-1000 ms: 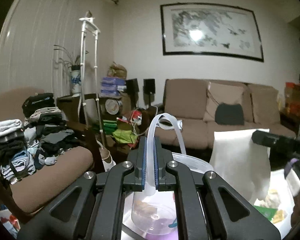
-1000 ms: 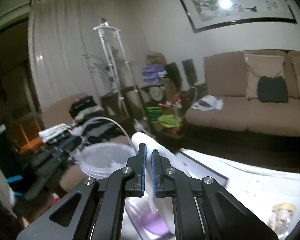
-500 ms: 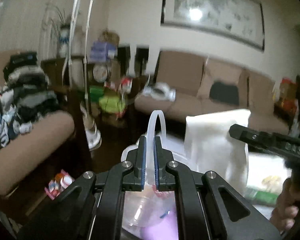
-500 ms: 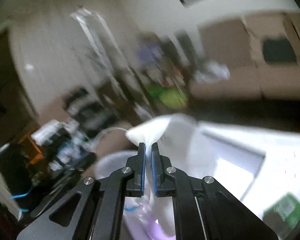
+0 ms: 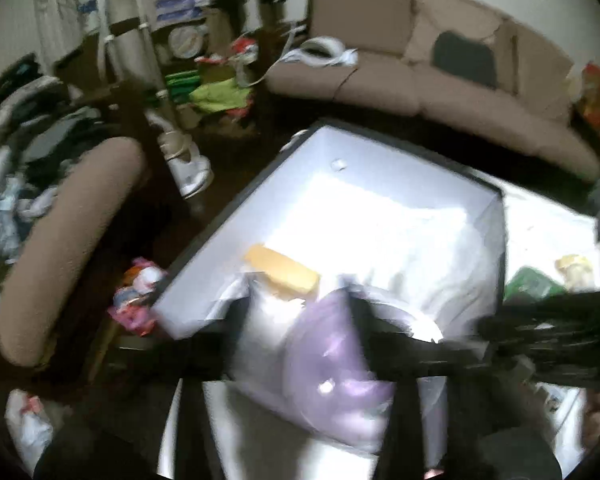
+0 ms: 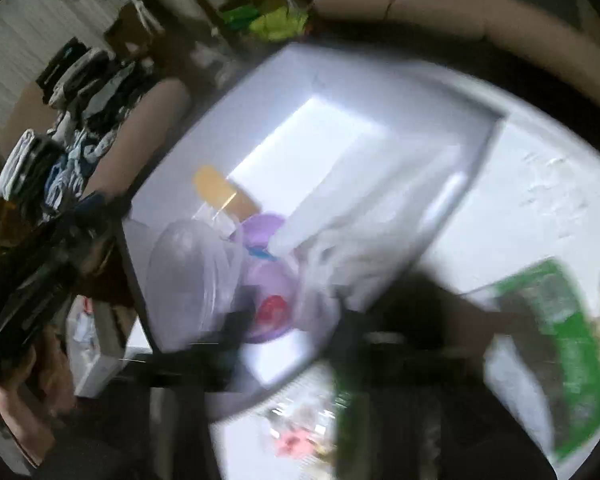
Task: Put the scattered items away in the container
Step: 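Release the clear cup in the box and move the left gripper to the table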
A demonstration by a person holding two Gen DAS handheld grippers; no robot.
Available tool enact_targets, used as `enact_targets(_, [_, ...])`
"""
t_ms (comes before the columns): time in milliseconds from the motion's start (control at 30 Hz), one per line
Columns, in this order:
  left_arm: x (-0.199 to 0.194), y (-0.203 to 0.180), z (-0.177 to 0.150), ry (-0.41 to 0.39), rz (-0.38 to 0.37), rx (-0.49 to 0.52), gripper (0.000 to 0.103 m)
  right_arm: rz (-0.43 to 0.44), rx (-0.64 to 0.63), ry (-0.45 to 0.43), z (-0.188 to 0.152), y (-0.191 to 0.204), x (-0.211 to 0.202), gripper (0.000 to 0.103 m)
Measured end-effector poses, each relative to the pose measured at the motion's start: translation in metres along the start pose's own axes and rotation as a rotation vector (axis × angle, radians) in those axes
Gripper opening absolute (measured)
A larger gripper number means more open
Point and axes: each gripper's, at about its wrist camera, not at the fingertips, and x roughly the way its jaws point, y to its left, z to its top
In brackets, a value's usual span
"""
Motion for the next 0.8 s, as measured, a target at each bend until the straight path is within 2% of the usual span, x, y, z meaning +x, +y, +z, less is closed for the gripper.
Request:
enact_targets(33, [-0.014,-0.001,-0.002,-0.043,0.04,0.006,0.088,-0.014,0.001,-0.052,-0.005,-0.006,-0.023,0.083])
enact_targets(67, [-0.031,-0.001,-0.004,-0.077,0.06,0.0,0.089,-0.019,0.005,-0.103,-0.013,-0.012,-0.051,0.083])
enact_targets(133, [-0.058,0.002,-0.011,-0.104,0.025,-0.059,0.089,-0.019,0.023,-0.145,-0.024,-0.023,-0.086,0.084])
enact_targets(233, [-0.097,-0.004,-0.038,-0.144,-0.174,-0.188,0.103,-0.063,0.07,-0.2,-0.054,-0.039,-0.141,0.086])
enact_targets(300, [-0.111,-0.025,-0.05,-0.111,-0.284,-0.193,0.103,-0.104,0.105,-0.204,-0.081,-0.052,-0.169,0.087])
enact_targets(367, [-0.124,-0.055,-0.058,-0.081,-0.308,-0.133,0.103,-0.147,0.146,-0.203,-0.111,-0.063,-0.185,0.088])
enact_targets(500, [-0.139,-0.117,-0.093,-0.06,-0.266,-0.017,0.103,-0.202,0.268,-0.185,-0.189,-0.107,-0.2,0.089])
enact_targets(600, [-0.131,-0.163,-0.124,0.012,-0.339,0.051,0.103,-0.193,0.402,-0.13,-0.239,-0.142,-0.191,0.089])
enact_targets(667, [-0.124,-0.204,-0.142,0.022,-0.317,0.179,0.103,-0.16,0.458,-0.129,-0.263,-0.161,-0.188,0.089])
enact_targets(800, [-0.119,-0.258,-0.162,-0.049,-0.254,0.427,0.103,-0.156,0.528,-0.104,-0.288,-0.191,-0.179,0.089])
